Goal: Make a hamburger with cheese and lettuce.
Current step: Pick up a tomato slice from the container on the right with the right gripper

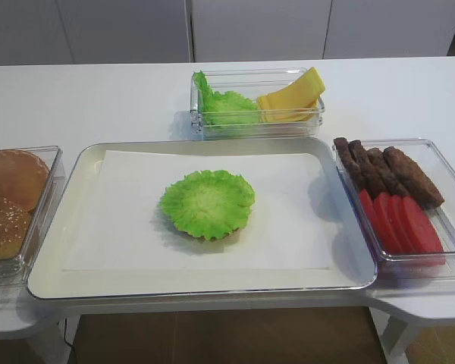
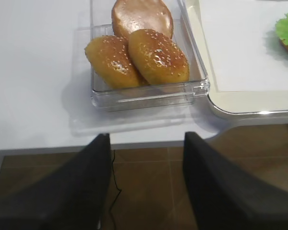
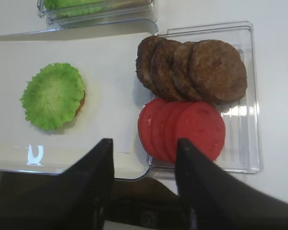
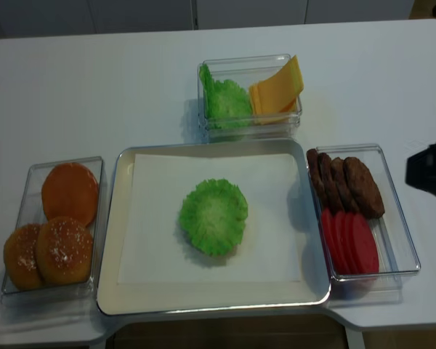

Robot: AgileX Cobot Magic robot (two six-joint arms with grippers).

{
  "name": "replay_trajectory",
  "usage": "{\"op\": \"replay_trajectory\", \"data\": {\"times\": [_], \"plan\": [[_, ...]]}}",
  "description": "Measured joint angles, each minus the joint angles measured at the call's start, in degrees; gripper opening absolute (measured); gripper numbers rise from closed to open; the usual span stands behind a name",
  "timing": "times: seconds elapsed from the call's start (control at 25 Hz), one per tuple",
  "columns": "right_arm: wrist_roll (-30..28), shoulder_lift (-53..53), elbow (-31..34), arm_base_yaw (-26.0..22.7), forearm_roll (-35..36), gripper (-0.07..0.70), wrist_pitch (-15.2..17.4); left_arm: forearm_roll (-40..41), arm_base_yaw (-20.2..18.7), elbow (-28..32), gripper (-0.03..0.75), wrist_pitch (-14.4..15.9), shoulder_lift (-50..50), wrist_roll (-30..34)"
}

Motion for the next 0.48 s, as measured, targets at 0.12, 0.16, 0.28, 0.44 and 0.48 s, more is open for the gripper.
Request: {"op": "replay_trajectory", "data": {"times": [0.12, 0.16, 0.28, 0.44, 0.48], "plan": [[2.34, 3.71, -0.94, 3.83, -2.36, 0.321, -0.26, 0.00, 0.00, 0.00, 0.367, 0.00, 0.00, 0.00], [3.47, 4.79, -1.33, 5.22, -3.53, 0.321, -0.24, 0.00, 0.00, 0.00, 0.367, 0.00, 0.00, 0.00], [7.55, 8.59, -2.28, 11.05, -7.86, 0.321, -0.75, 0.00, 0.00, 0.00, 0.367, 0.00, 0.00, 0.00], [14.32, 13.94, -3.71, 18.67, -15.89, 0.321, -0.63, 0.00, 0.00, 0.00, 0.367, 0.00, 0.00, 0.00], [15.63, 15.55, -4.09, 20.53, -17.52, 0.321, -0.30, 0.00, 0.00, 0.00, 0.367, 0.00, 0.00, 0.00]]}}
